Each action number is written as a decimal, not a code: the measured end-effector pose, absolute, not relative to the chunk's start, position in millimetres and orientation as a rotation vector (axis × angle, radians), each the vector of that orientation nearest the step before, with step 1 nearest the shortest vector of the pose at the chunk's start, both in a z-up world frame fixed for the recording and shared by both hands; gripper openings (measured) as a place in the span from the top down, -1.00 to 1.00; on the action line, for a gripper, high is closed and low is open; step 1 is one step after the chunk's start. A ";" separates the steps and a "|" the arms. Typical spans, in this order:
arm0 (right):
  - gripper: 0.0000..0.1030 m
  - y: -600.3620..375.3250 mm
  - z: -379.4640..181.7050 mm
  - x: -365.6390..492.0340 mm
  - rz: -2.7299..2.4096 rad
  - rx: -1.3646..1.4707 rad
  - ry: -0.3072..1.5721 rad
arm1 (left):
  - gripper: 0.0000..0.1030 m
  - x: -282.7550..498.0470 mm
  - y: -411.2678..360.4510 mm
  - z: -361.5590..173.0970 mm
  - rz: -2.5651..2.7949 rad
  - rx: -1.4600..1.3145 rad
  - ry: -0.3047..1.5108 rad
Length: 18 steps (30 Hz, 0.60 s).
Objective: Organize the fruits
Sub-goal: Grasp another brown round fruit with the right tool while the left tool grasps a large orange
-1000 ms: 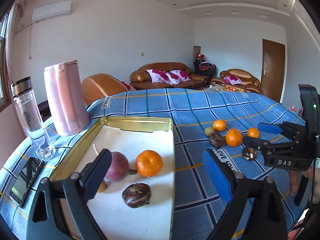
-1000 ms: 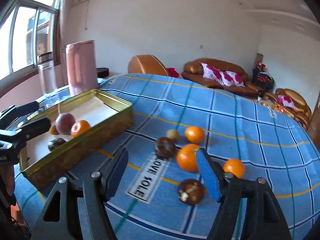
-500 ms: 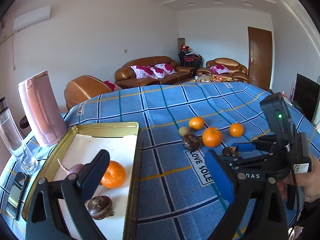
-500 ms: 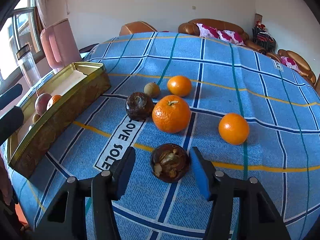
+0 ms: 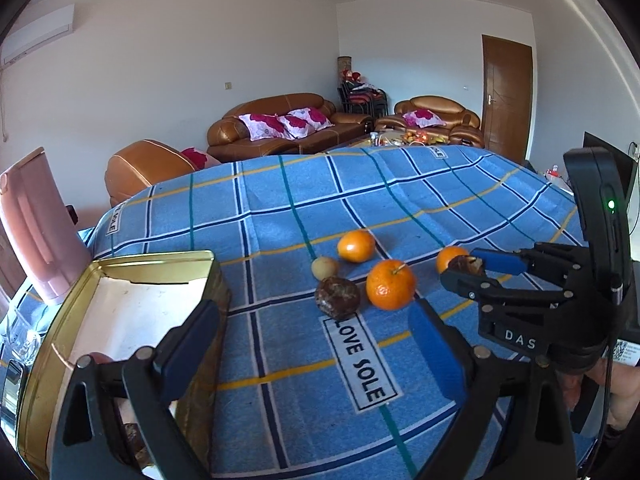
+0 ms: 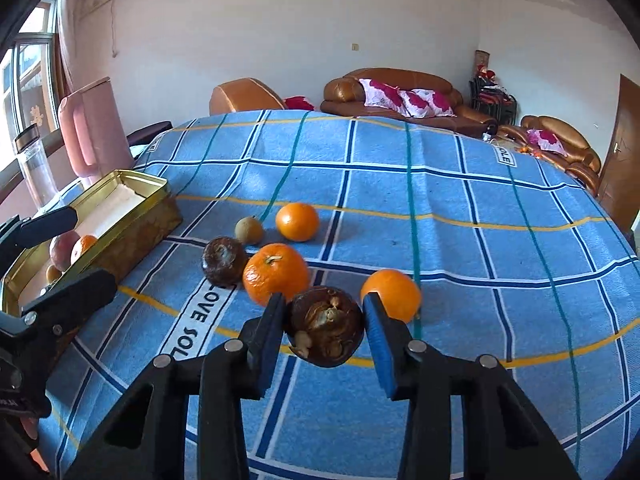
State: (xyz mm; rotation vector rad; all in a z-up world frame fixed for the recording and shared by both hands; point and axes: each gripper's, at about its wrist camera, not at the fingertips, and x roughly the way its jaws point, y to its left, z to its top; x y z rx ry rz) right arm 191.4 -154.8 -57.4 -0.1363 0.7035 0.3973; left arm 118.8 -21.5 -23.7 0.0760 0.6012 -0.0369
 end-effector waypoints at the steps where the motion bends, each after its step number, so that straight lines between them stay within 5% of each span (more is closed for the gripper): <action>1: 0.19 -159.0 -58.2 193.3 0.383 -0.131 0.703 | -0.80 123.5 -27.8 -25.2 -0.047 0.081 0.605; 18: 0.19 -206.5 -61.8 210.7 0.314 -0.004 0.702 | 0.08 199.1 -82.2 -65.5 -0.144 0.100 0.761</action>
